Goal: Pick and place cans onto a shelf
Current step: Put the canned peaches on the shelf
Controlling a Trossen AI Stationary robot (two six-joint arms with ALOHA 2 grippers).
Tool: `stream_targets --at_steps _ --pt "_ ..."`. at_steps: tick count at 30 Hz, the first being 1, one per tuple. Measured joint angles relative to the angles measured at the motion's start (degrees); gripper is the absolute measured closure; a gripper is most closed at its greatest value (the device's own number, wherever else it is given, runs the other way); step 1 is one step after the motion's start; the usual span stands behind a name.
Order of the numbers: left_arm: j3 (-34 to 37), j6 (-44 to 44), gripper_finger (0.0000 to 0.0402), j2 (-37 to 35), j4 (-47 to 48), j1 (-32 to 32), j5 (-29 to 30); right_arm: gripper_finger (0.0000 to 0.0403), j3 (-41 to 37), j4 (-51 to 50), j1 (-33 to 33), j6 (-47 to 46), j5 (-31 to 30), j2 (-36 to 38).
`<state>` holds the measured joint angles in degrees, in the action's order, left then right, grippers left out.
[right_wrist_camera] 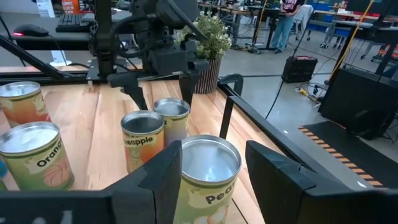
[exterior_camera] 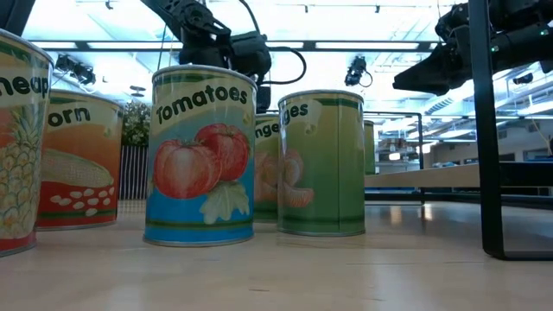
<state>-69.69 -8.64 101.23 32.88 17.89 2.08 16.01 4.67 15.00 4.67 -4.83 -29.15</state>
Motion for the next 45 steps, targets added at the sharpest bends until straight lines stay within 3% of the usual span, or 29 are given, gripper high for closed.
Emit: stream_targets --at_steps 7,18,22,34,45 --pt "0.0 0.78 0.0019 0.0 -0.66 0.0 0.11 0.0218 0.0 0.43 0.0 0.0 0.01 0.0" --pt "-0.07 0.52 0.0093 -0.03 0.05 1.54 -0.85 0.0217 0.0 0.44 0.0 -0.02 -0.01 0.0" --pt "-2.12 0.03 0.0088 -0.09 2.95 2.25 -0.14 0.0217 0.0 0.43 0.0 -0.02 -0.02 0.0" --pt "-17.58 -3.17 0.0084 -0.13 9.62 1.62 3.41 0.0218 0.0 0.43 0.0 -0.01 -0.04 0.0" --pt "-20.5 -5.24 0.0084 -0.13 7.24 -6.23 1.07 0.0218 0.0 0.39 -0.01 0.0 -0.04 0.0"
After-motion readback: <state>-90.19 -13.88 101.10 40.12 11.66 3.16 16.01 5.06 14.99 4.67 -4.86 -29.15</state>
